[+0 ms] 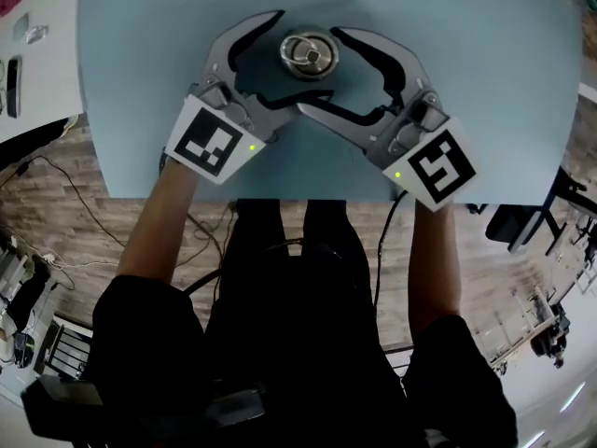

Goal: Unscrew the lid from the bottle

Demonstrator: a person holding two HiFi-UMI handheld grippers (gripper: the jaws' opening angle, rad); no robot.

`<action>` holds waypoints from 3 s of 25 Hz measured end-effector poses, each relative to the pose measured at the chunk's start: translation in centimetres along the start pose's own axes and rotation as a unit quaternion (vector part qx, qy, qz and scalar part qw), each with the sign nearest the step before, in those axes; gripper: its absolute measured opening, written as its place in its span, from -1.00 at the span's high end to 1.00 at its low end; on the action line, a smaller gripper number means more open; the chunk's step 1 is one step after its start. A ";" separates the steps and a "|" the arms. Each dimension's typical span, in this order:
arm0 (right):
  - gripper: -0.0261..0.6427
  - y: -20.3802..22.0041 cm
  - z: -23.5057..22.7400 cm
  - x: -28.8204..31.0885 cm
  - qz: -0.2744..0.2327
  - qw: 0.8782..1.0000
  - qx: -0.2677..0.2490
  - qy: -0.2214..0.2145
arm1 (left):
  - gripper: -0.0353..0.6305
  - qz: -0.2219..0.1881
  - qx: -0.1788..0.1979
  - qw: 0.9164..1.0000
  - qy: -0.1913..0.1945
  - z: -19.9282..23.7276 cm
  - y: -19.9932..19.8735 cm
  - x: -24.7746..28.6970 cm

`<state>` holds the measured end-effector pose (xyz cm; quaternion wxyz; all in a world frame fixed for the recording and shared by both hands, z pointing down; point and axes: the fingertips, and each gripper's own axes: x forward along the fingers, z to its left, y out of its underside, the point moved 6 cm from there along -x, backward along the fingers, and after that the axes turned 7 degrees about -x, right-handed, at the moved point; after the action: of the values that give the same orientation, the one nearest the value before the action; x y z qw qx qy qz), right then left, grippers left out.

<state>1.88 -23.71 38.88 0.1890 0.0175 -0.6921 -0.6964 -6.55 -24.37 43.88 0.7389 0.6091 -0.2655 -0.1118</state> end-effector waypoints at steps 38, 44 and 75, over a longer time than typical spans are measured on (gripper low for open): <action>0.14 -1.0 1.1 1.9 0.072 0.982 -0.038 0.167 | -0.21 -0.037 -0.010 0.975 -0.217 -1.4 -1.2 1.6; 0.14 -0.9 0.5 1.3 0.063 0.992 -0.060 0.086 | -0.22 -0.036 0.005 0.984 -0.176 -1.3 -1.4 1.6; 0.14 -2.2 -3.1 2.0 0.095 0.930 -0.114 -0.337 | -0.22 0.082 0.118 0.953 0.265 0.1 -2.1 2.2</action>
<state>0.37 -27.34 37.13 0.0107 -0.3052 -0.6298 -0.7142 -4.46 -26.02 42.46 0.7123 0.6757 -0.1206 0.1467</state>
